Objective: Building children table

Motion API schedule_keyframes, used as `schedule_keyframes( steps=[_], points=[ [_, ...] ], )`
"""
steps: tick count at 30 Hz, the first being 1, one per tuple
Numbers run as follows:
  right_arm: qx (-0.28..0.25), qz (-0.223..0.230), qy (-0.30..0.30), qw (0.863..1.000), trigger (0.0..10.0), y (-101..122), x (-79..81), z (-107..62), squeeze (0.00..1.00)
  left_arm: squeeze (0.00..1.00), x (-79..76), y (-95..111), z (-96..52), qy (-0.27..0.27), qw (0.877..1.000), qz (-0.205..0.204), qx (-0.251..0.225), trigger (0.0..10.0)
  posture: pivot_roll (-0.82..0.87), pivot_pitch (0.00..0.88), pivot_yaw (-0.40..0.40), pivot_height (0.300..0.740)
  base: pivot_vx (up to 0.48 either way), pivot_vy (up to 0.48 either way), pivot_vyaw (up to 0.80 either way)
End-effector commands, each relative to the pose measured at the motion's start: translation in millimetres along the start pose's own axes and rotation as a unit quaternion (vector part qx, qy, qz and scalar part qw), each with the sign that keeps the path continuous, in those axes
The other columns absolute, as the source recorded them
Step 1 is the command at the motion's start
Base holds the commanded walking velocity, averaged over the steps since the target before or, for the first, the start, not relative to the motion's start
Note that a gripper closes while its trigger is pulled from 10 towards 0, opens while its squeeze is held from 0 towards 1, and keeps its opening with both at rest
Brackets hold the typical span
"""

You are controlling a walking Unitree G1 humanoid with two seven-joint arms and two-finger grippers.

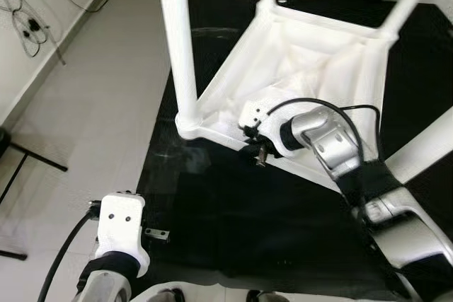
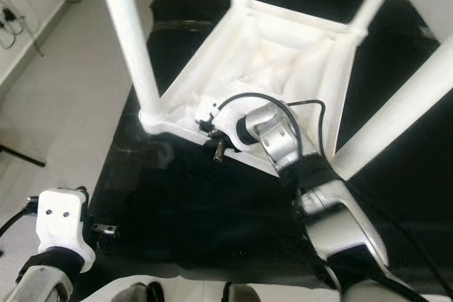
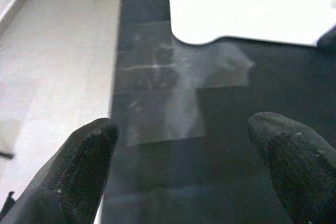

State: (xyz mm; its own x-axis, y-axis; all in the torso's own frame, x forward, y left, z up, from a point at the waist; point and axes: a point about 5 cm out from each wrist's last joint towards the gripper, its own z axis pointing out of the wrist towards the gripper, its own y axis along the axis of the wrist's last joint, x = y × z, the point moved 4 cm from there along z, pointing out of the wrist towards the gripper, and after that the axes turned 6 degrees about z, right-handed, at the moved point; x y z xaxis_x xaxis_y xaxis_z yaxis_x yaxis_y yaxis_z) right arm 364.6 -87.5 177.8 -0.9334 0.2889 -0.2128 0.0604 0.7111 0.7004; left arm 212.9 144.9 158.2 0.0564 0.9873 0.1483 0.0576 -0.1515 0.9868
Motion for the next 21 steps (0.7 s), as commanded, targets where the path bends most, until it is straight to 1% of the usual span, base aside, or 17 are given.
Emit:
schedule_keyframes(
  steps=[1, 4, 5, 7, 9, 10, 11, 13, 14, 16, 17, 18, 19, 20, 21],
  points=[
    [-0.036, -0.048, 0.094, 0.994, 0.0, 22, 30.9, 9.2, 0.00, 0.00, 0.2, -9, -1.0, 0.000, 1.000, 0.000, 0.021, 10.0, 0.07, 0.210, -0.020, 0.740, 0.000, 0.000, 0.00],
    [-0.025, -0.064, 0.130, 0.989, 0.0, 12, 47.5, 2.7, 0.00, 0.00, 0.4, -9, -0.6, -0.001, 1.000, 0.002, 0.021, 10.0, 0.07, 0.204, -0.014, 0.740, 0.000, 0.000, 0.00],
    [-0.025, -0.064, 0.130, 0.989, 0.0, 12, 47.5, 2.7, 0.00, 0.00, 0.4, -9, -0.6, -0.001, 1.000, 0.002, 0.021, 10.0, 0.07, 0.204, -0.014, 0.740, 0.000, 0.000, 0.00],
    [-0.025, -0.067, 0.143, 0.987, 0.0, 8, 55.2, -1.1, 0.00, 0.00, 0.3, -10, -0.1, -0.003, 1.000, 0.004, 0.021, 10.0, 0.06, 0.202, -0.013, 0.740, 0.000, 0.000, 0.00],
    [-0.025, -0.067, 0.143, 0.987, 0.0, 8, 55.2, -1.1, 0.00, 0.00, 0.3, -10, -0.1, -0.003, 1.000, 0.004, 0.021, 10.0, 0.06, 0.202, -0.013, 0.740, 0.000, 0.000, 0.00],
    [-0.030, -0.065, 0.149, 0.986, 0.0, 7, 59.5, -3.7, 0.00, 0.00, 0.3, -10, 0.1, -0.003, 1.000, 0.004, 0.021, 10.0, 0.06, 0.198, -0.008, 0.740, 0.000, 0.000, 0.00],
    [-0.030, -0.065, 0.149, 0.986, 0.0, 7, 59.5, -3.7, 0.00, 0.00, 0.3, -10, 0.1, -0.003, 1.000, 0.004, 0.021, 10.0, 0.06, 0.198, -0.008, 0.740, 0.000, 0.000, 0.00],
    [-0.048, -0.067, 0.176, 0.981, 0.0, 8, 71.0, -10.7, 0.00, 0.00, 0.7, -10, 0.4, -0.004, 1.000, 0.006, 0.021, 10.0, 0.07, 0.195, -0.005, 0.740, 0.000, 0.000, 0.00],
    [-0.048, -0.067, 0.176, 0.981, 0.0, 8, 71.0, -10.7, 0.00, 0.00, 0.7, -10, 0.4, -0.004, 1.000, 0.006, 0.021, 10.0, 0.07, 0.195, -0.005, 0.740, 0.000, 0.000, 0.00],
    [-0.057, -0.077, 0.201, 0.975, 0.0, 9, 81.6, -16.0, 0.00, 0.00, 1.2, -10, 0.6, -0.005, 1.000, 0.008, 0.021, 10.0, 0.07, 0.194, -0.002, 0.740, 0.000, 0.000, 0.00],
    [-0.057, -0.077, 0.201, 0.975, 0.0, 9, 81.6, -16.0, 0.00, 0.00, 1.2, -10, 0.6, -0.005, 1.000, 0.008, 0.021, 10.0, 0.07, 0.194, -0.002, 0.740, 0.000, 0.000, 0.00],
    [-0.057, -0.084, 0.212, 0.972, 0.0, 8, 86.8, -18.0, 0.00, 0.00, 1.3, -10, 0.7, -0.006, 1.000, 0.009, 0.021, 10.0, 0.07, 0.194, -0.002, 0.740, 0.000, 0.000, 0.00],
    [-0.057, -0.084, 0.212, 0.972, 0.0, 8, 86.8, -18.0, 0.00, 0.00, 1.3, -10, 0.7, -0.006, 1.000, 0.009, 0.021, 10.0, 0.07, 0.194, -0.002, 0.740, 0.000, 0.000, 0.00],
    [-0.051, -0.095, 0.228, 0.968, 0.0, 4, 94.3, -19.9, 0.00, 0.00, 1.7, -10, 0.9, -0.006, 1.000, 0.009, 0.020, 10.0, 0.07, 0.191, -0.002, 0.740, 0.000, 0.000, 0.00],
    [-0.051, -0.095, 0.228, 0.968, 0.0, 4, 94.3, -19.9, 0.00, 0.00, 1.7, -10, 0.9, -0.006, 1.000, 0.009, 0.020, 10.0, 0.07, 0.191, -0.002, 0.740, 0.000, 0.000, 0.00]
  ],
)
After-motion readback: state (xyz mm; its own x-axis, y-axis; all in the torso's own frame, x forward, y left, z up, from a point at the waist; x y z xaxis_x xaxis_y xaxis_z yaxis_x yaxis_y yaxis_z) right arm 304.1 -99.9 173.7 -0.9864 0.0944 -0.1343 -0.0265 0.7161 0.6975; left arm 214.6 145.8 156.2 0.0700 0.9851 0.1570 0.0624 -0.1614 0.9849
